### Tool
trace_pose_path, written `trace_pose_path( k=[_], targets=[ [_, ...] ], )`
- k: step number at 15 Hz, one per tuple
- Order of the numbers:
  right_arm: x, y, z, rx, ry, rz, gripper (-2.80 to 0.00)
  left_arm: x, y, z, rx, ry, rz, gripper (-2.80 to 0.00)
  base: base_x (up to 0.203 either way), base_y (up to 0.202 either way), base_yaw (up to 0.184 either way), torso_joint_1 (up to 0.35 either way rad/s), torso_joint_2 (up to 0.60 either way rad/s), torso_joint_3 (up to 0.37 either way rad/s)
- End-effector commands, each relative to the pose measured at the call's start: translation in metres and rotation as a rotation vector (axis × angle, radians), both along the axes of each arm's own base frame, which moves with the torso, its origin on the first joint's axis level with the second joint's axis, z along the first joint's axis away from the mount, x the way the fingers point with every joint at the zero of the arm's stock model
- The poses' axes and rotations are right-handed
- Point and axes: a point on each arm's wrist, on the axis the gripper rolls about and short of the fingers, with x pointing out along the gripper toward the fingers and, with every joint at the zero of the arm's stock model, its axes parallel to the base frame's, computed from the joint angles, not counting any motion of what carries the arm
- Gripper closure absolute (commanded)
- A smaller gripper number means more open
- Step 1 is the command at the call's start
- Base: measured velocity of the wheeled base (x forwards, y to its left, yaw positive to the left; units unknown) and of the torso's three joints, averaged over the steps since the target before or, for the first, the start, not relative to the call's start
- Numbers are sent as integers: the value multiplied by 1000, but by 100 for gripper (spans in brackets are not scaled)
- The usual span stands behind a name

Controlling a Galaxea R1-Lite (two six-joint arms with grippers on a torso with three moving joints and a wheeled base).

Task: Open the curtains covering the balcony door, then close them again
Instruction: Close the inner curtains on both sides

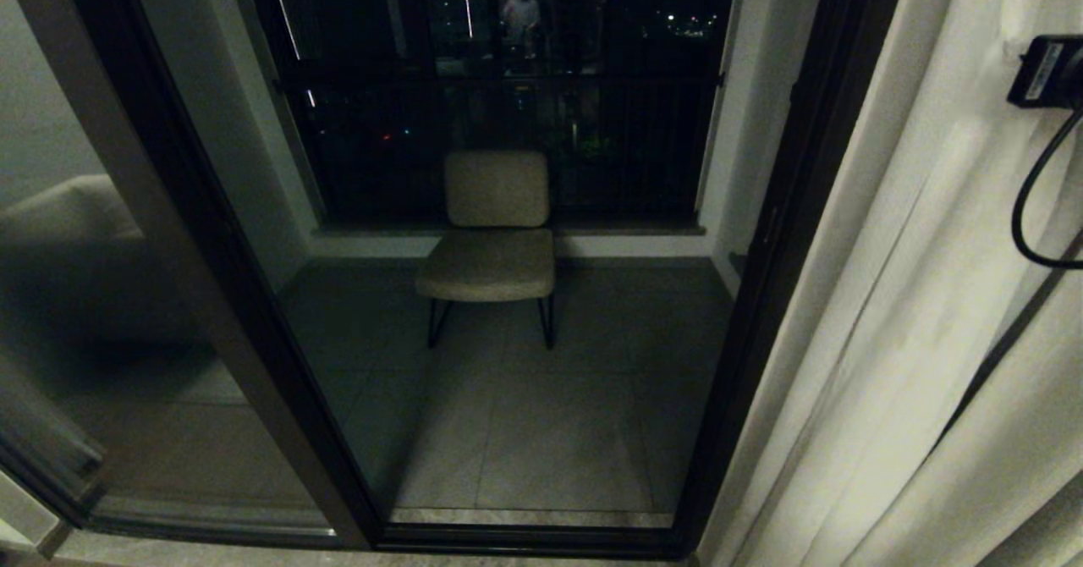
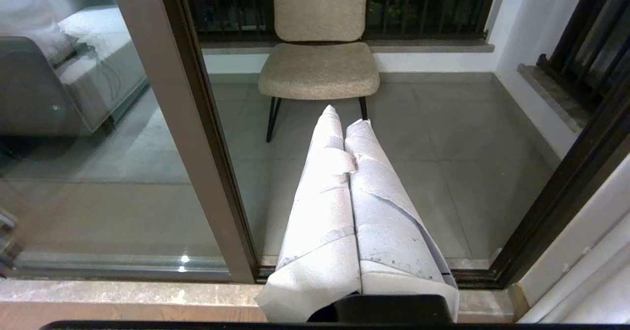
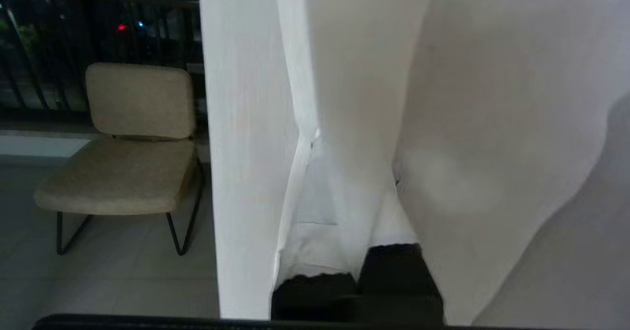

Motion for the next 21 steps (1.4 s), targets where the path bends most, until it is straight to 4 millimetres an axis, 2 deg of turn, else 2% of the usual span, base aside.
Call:
trace_pose_path(
  k=[1, 5, 12, 21],
  targets=[
    [-5, 1, 6, -3, -22, 3, 0, 0, 0, 0, 0, 0, 1, 0, 0, 0, 0, 0, 0, 0],
    [-9, 1, 23, -10, -78, 3, 0, 0, 0, 0, 0, 0, 1, 0, 0, 0, 0, 0, 0, 0],
    [-13, 2, 28, -14, -98, 4, 0, 0, 0, 0, 0, 0, 1, 0, 0, 0, 0, 0, 0, 0],
    [-22, 34, 35, -14, -123, 101, 0, 0, 0, 0, 0, 0, 1, 0, 0, 0, 0, 0, 0, 0]
  ],
)
